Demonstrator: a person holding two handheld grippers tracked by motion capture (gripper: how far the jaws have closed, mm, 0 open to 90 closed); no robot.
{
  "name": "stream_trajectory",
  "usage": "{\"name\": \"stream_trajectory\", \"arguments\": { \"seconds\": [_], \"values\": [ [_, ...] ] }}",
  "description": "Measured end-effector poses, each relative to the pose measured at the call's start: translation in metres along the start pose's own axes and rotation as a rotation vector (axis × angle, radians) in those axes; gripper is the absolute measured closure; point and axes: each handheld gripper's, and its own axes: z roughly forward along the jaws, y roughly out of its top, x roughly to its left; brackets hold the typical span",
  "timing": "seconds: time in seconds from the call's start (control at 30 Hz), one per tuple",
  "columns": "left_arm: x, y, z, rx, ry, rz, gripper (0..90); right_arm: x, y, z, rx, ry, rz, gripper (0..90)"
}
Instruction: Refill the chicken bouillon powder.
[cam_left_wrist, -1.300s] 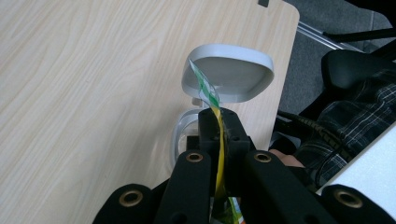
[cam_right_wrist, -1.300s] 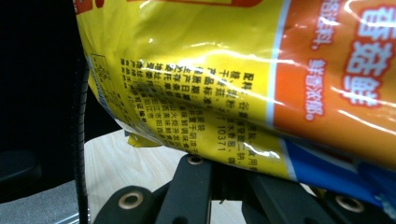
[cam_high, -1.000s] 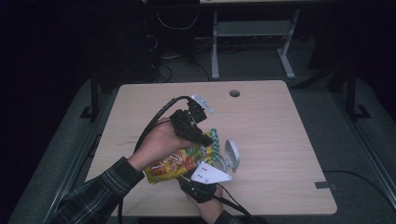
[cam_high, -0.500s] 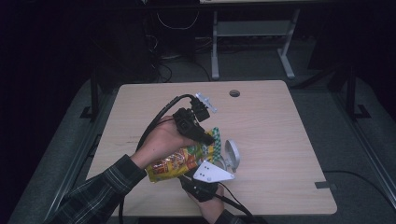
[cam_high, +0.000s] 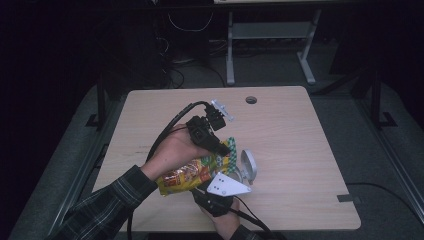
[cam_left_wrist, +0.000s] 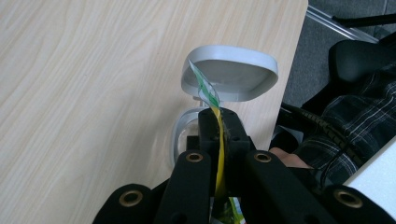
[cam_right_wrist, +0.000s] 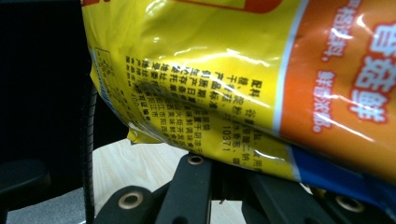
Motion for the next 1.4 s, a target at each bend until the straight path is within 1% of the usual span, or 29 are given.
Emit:
{"name": "stream_trajectory", "arguments": {
  "seconds": [0.07,0.13,0.17,0.33,0.37,0.4,0.53,0.77,0.93,1.13,1.4],
  "values": [
    [0.000,0.000,0.000,0.006,-0.002,0.000,90.0,0.000,0.000,0.000,-0.002,0.002,-0.002,90.0],
    [0.000,0.001,0.001,0.014,-0.008,-0.014,90.0,0.001,0.000,0.000,-0.001,0.004,-0.002,90.0],
    [0.001,0.002,0.001,0.024,-0.008,-0.011,89.9,0.001,0.000,0.000,-0.001,0.005,-0.001,90.0],
    [0.001,0.005,0.003,0.043,-0.006,-0.008,89.9,0.002,0.001,-0.001,-0.009,0.010,0.002,90.0],
    [0.000,0.006,0.004,0.048,-0.005,-0.016,89.9,0.001,0.001,-0.001,-0.010,0.010,0.003,90.0],
    [0.000,0.007,0.004,0.053,-0.003,-0.009,89.9,0.001,0.001,-0.001,-0.012,0.010,0.006,90.0],
    [0.000,0.010,0.007,0.068,-0.002,-0.007,89.9,0.001,0.002,-0.001,-0.011,0.013,0.014,90.0],
    [0.000,0.012,0.007,0.068,-0.003,-0.007,90.0,0.000,0.002,-0.002,-0.015,0.008,0.008,90.0],
    [0.000,0.012,0.008,0.082,-0.004,-0.006,89.9,0.000,0.002,-0.002,-0.014,0.010,0.010,90.0],
    [0.000,0.013,0.010,0.085,-0.001,-0.010,89.9,0.000,0.002,-0.002,-0.015,0.011,0.013,90.0],
    [-0.002,0.019,0.009,0.095,0.008,0.003,89.9,-0.002,0.004,-0.004,-0.026,0.007,0.018,90.0]
  ]
}}
